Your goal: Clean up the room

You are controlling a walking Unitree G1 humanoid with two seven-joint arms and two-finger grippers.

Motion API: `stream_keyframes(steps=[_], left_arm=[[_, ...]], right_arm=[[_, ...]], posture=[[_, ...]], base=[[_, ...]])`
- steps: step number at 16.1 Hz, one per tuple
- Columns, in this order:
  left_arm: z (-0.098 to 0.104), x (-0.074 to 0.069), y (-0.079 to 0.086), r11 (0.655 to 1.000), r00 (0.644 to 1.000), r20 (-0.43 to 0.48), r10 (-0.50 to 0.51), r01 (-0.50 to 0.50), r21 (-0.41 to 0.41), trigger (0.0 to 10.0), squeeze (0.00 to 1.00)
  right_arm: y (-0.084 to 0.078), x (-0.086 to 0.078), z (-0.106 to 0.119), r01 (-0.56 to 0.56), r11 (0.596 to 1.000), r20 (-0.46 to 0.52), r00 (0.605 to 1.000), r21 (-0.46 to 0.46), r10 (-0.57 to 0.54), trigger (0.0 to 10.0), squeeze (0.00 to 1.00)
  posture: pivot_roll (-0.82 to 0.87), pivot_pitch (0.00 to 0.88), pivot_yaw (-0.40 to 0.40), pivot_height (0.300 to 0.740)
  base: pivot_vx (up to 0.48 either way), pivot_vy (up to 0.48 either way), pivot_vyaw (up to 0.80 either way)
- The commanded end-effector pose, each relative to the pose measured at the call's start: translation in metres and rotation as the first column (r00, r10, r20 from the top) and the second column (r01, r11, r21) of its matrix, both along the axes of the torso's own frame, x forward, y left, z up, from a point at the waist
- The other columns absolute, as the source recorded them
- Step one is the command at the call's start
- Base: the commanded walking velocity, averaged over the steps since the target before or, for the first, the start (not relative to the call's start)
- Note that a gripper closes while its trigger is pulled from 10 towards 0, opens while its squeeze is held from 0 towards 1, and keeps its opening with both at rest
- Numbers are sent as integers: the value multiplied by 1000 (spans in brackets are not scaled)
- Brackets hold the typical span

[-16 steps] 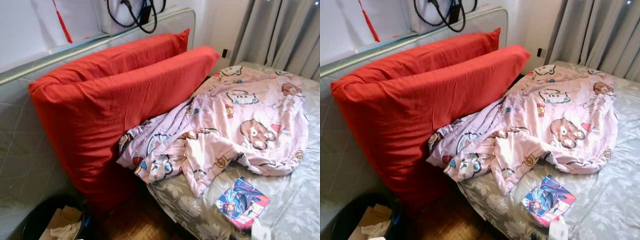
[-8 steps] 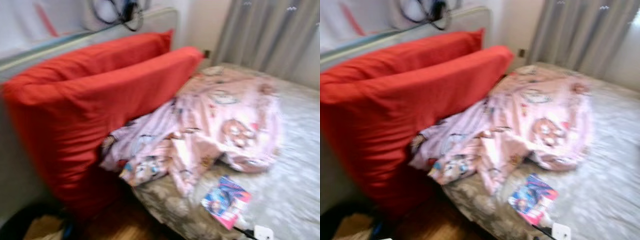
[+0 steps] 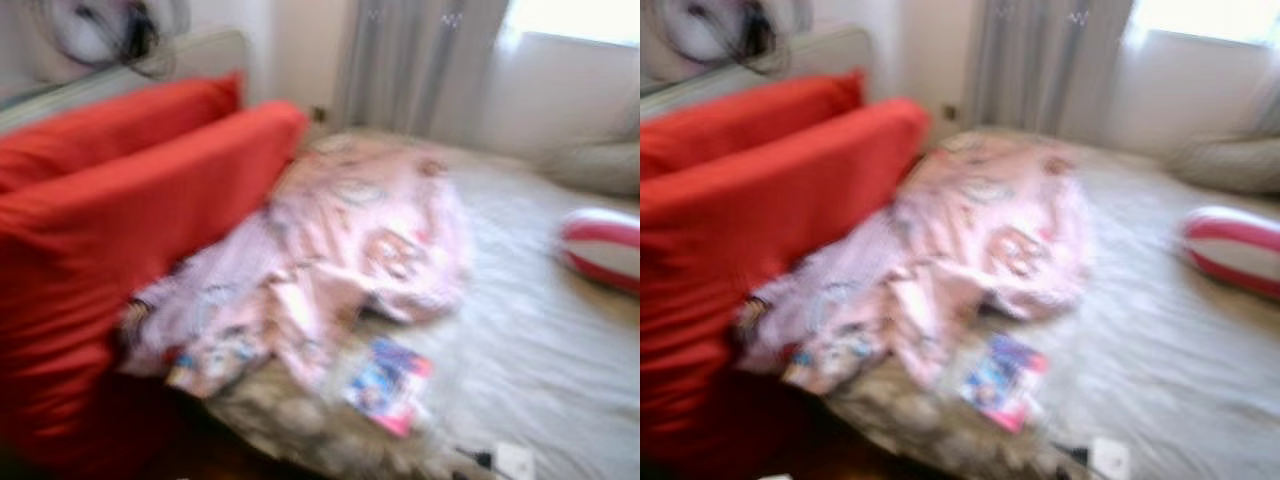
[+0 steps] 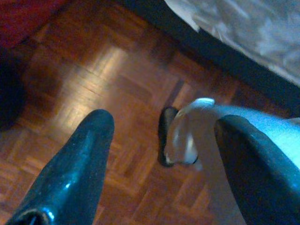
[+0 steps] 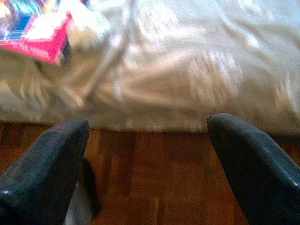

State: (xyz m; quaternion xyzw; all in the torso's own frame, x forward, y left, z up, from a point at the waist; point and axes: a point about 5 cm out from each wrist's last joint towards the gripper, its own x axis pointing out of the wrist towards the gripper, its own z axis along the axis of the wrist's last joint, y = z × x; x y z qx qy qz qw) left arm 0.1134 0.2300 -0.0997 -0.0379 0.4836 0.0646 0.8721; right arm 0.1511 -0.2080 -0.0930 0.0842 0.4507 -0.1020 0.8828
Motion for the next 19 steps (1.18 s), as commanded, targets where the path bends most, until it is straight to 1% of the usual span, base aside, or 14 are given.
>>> stream_keyframes(steps=[1,3,4,7,9,10,12,14,16,19], left_arm=[[-1,-3,0,1000,1000,-16,6,-6,-2,10000,0],[-1,-4,4,1000,1000,-27,-4,4,10,10000,0],[-1,-5,4,1000,999,-33,-12,13,12,10000,0],[0,-4,4,999,999,12,44,-44,-22,10000,0],[0,-3,3,999,999,17,48,-47,-24,10000,0],[0,-2,3,998,998,18,58,-58,-30,10000,0],[1,-1,3,999,999,14,34,-34,-22,10000,0],[1,-1,4,999,999,12,38,-38,-23,10000,0],[1,0,6,999,999,8,42,-42,-16,10000,0],[2,0,8,999,999,10,46,-46,-11,10000,0]], right_arm=[[-3,-4,-1,0,1000,-20,1000,-12,0,10000,0],[-5,-8,-2,22,1000,-20,1000,-5,-22,10000,0],[-5,-9,-2,8,1000,-10,1000,-3,-8,10000,0],[-2,-7,-1,5,1000,13,1000,14,-5,10000,0],[-2,-5,-1,15,1000,11,1000,16,-15,10000,0],[-3,-6,-1,19,1000,2,1000,18,-19,10000,0],[-7,-11,-3,14,1000,-15,1000,14,-14,10000,0],[-11,-17,-4,25,1000,-28,999,11,-25,10000,0],[-11,-22,-6,39,999,-41,998,17,-39,10000,0],[-6,-17,-5,44,999,-34,998,25,-43,10000,0]], posture=[[39,0,-65,740],[12,0,-32,740],[6,0,-19,740],[14,0,-28,740],[21,0,-32,740],[23,0,-34,740],[29,0,-31,740],[23,0,-21,740],[24,0,-14,740],[33,0,-10,740]], base=[[0,0,-756],[0,0,-750],[0,0,0],[0,0,0],[0,0,0],[0,0,0],[0,0,0],[0,270,0],[0,274,0],[0,276,0]])
